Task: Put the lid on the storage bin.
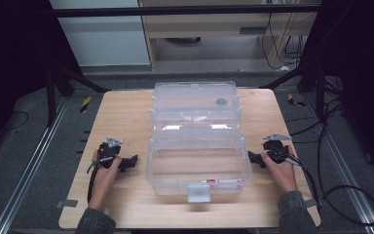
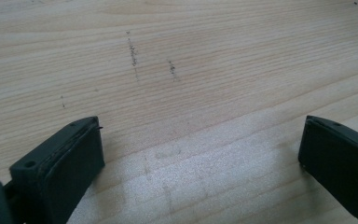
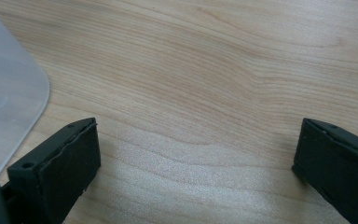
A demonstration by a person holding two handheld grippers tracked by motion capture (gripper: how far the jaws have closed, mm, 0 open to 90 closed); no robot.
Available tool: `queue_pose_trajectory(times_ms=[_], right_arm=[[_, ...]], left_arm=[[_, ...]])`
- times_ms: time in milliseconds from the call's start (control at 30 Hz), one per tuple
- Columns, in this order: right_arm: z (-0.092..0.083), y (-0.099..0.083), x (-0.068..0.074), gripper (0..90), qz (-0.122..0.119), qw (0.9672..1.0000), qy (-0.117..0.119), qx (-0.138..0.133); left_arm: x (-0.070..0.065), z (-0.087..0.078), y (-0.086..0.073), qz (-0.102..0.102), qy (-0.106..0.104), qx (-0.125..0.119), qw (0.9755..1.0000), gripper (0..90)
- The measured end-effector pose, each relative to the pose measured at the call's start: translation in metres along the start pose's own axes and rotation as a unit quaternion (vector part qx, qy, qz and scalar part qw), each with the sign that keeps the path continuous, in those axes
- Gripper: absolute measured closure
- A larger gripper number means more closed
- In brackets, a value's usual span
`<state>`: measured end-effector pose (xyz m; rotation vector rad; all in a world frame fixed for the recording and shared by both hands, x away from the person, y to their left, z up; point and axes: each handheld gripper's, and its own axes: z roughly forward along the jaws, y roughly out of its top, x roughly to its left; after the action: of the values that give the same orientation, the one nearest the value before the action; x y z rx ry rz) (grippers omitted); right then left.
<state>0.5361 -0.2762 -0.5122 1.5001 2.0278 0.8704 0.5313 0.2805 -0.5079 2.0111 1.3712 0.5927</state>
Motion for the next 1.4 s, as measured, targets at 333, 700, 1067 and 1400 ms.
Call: queue_pose_trajectory(times_ms=[333, 700, 1067, 1400], right_arm=[[-0.008, 0.000, 0.001, 7.3, 0.000, 0.9998, 0.009, -0.020], [-0.103, 0.044, 0.035, 13.2, -0.180, 0.9786, -0.082, -0.057], [-0.158, 0.115, 0.055, 16.4, -0.286, 0.9571, -0.046, -0.009], [-0.155, 0.198, 0.089, 53.6, -0.419, 0.9064, 0.028, 0.042]], left_arm=[[-0.004, -0.004, 0.002, 0.038, -0.018, -0.013, 0.9990, 3.6], [-0.028, -0.066, 0.029, 0.133, -0.050, -0.048, 0.9887, 5.6], [-0.069, -0.137, 0.075, 0.250, -0.091, -0.083, 0.9603, 4.0], [-0.113, -0.153, 0.102, 0.337, -0.149, -0.039, 0.9289, 6.8]])
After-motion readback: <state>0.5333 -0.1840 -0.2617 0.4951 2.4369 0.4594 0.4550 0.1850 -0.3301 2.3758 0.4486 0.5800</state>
